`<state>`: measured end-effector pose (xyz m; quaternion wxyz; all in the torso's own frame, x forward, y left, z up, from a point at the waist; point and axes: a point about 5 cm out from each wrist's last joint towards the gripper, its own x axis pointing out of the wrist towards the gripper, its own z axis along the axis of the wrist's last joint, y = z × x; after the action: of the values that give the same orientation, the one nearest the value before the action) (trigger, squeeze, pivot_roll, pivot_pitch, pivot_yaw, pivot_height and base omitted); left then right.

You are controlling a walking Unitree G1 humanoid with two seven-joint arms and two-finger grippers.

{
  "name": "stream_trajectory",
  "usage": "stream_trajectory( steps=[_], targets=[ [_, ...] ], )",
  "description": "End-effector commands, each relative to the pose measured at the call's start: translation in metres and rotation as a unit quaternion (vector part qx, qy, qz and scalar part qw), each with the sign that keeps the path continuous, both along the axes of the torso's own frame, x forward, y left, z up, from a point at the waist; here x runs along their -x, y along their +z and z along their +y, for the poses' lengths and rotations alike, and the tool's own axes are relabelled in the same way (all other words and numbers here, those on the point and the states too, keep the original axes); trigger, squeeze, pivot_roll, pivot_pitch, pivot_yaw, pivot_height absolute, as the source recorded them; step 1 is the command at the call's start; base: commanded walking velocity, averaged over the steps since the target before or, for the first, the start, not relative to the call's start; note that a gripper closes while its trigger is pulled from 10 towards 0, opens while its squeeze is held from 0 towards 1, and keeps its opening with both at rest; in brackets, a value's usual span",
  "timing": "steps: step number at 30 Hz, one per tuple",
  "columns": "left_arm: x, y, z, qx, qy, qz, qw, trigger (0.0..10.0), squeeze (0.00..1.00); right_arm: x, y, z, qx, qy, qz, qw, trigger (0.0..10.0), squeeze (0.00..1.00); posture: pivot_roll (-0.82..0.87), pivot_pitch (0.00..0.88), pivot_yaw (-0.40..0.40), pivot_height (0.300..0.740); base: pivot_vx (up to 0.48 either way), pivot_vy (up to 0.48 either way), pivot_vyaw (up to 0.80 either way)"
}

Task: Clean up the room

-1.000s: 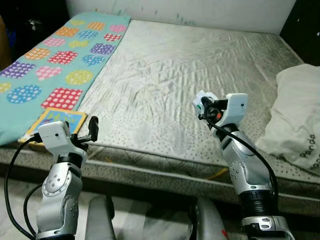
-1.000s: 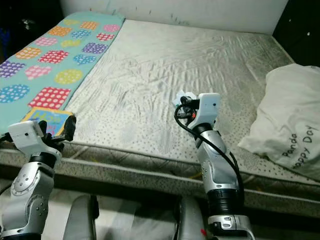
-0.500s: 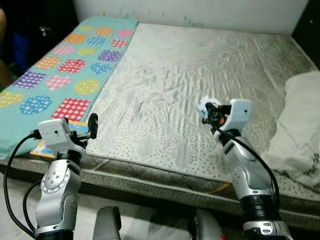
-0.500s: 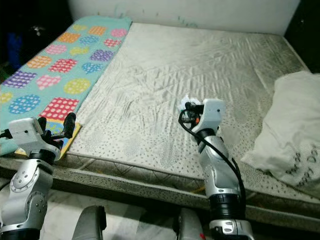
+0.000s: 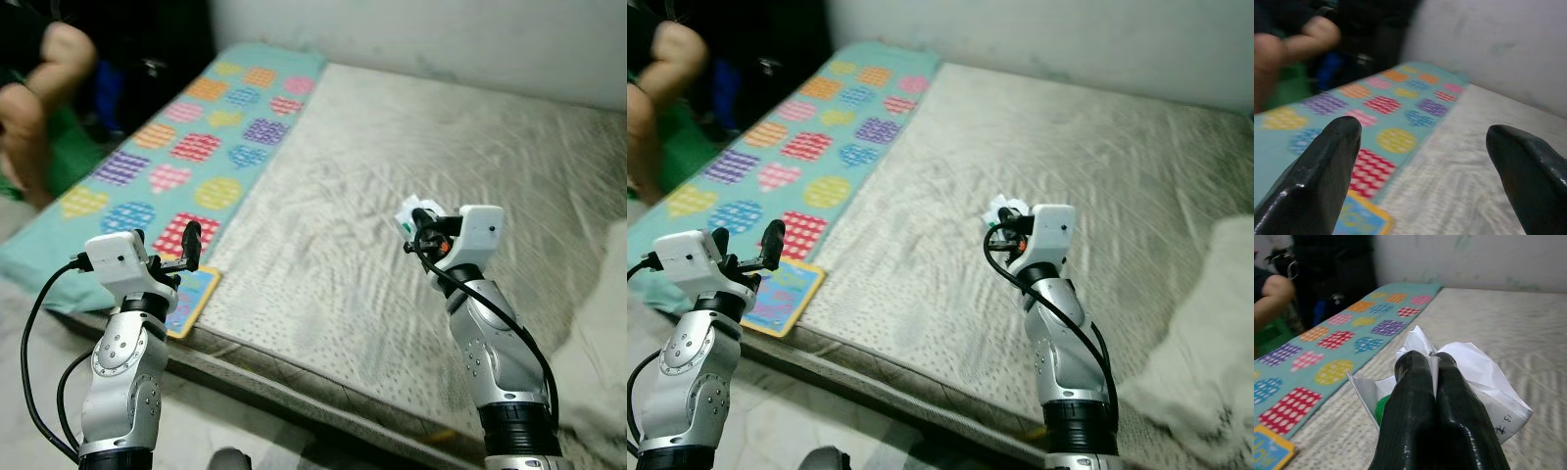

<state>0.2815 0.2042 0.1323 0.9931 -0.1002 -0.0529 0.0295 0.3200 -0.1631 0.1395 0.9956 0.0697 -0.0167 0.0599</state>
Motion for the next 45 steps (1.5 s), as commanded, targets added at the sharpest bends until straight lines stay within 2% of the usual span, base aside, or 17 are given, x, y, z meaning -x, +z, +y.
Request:
stream_trajectory(
  steps=[1,5,9,16,22,33,41,45],
  targets=[
    [0.003,-0.003,0.005,-0.013,0.004,0.010,1.000,10.0,0.00,0.002,0.002,0.003,-0.001,0.003,-0.004,1.000,10.0,0.00,-0.05,0.000,0.002,0.740,0.000,0.000,0.00],
    [0.003,-0.006,0.003,-0.010,-0.002,0.022,1.000,10.0,0.00,0.013,-0.008,0.000,0.004,-0.011,0.013,1.000,10.0,0.00,-0.06,0.000,0.012,0.740,0.000,0.000,-0.31],
    [0.005,-0.007,0.001,-0.009,-0.004,0.026,1.000,10.0,0.00,0.016,-0.010,-0.001,0.004,-0.016,0.018,1.000,10.0,0.00,-0.06,0.000,0.014,0.740,0.000,0.000,-0.45],
    [0.007,-0.011,-0.003,-0.001,-0.009,0.032,0.999,10.0,0.00,0.016,-0.014,0.001,0.008,-0.014,0.023,1.000,10.0,0.00,-0.06,0.000,0.002,0.740,0.000,0.000,-0.47],
    [0.008,-0.010,-0.006,-0.002,-0.010,0.028,1.000,10.0,0.00,0.011,-0.009,0.002,0.014,-0.007,0.021,1.000,10.0,0.00,-0.05,0.000,-0.011,0.740,0.000,0.000,-0.48],
    [0.019,-0.017,-0.011,0.016,-0.011,0.042,0.999,10.0,0.00,0.015,-0.009,0.005,0.016,0.004,0.025,1.000,10.0,0.00,-0.05,0.000,-0.029,0.740,0.000,0.000,0.00],
    [0.019,-0.017,-0.015,0.024,-0.020,0.044,0.999,10.0,0.00,0.015,-0.009,0.012,0.012,0.020,0.032,0.999,10.0,0.00,-0.05,0.000,-0.044,0.740,0.000,0.000,0.00],
    [0.019,-0.015,-0.017,0.028,-0.022,0.042,0.999,10.0,0.00,0.016,-0.007,0.013,0.016,0.027,0.031,0.999,10.0,0.00,-0.06,0.000,-0.051,0.740,0.000,0.000,-0.64]
  ],
)
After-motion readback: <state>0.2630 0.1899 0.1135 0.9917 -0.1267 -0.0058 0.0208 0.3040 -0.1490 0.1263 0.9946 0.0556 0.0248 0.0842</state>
